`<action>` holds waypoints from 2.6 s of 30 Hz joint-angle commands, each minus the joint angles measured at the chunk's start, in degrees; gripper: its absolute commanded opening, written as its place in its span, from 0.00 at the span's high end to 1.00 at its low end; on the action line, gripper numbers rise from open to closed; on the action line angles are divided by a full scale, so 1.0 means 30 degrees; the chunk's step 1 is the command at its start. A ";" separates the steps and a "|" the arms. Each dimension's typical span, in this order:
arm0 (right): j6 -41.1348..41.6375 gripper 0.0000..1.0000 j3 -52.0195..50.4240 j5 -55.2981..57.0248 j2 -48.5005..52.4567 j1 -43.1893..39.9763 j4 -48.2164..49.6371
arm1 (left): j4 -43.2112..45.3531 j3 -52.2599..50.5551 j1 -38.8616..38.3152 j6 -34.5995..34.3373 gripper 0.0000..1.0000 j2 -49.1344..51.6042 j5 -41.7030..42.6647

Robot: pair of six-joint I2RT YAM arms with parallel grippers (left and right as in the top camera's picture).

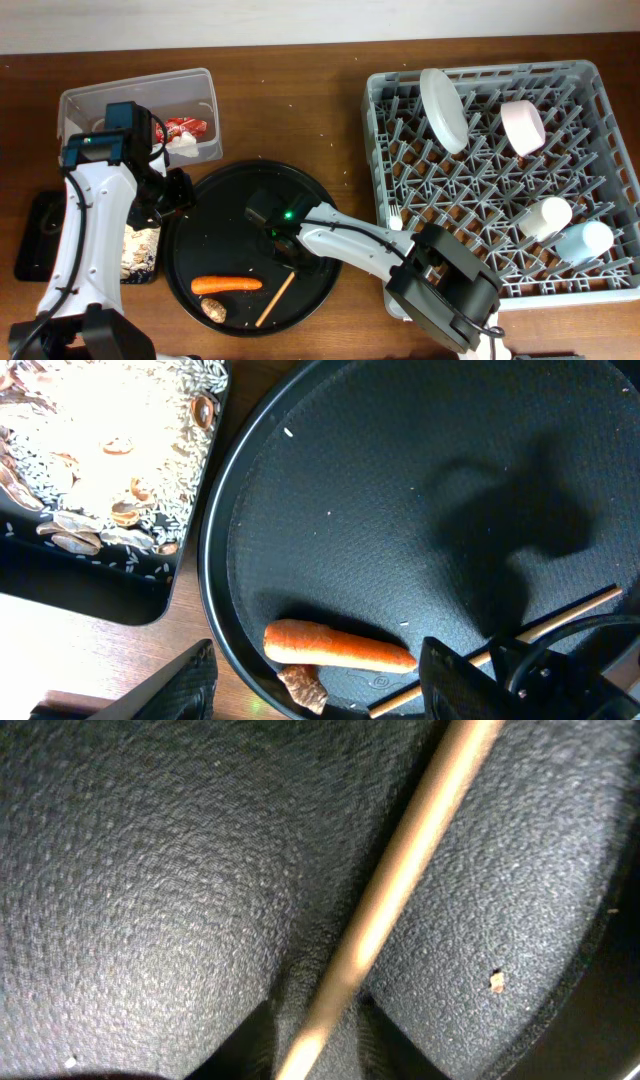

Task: Sort waste into correct bins and load items into the dishwasher rack
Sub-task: 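Grasp the wooden chopstick on the platter with the right gripper, then place the chopstick in the rack beside the fork and release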

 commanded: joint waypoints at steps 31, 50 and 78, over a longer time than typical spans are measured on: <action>-1.0229 0.96 0.0561 0.5887 -0.6892 -0.3912 -0.5173 | 0.0073 -0.0160 -0.0066 -0.0051 0.36 -0.0233 0.0138; -1.5956 0.95 -0.4357 0.5224 -0.9202 -0.9275 -0.2062 | 0.0000 -0.0168 -0.0066 -0.0051 0.36 -0.0233 0.0138; -1.6407 0.11 -0.2390 0.5238 -1.3865 -1.7150 -0.8204 | 0.2506 -1.0265 -0.3861 -1.6560 0.03 -0.0561 0.6499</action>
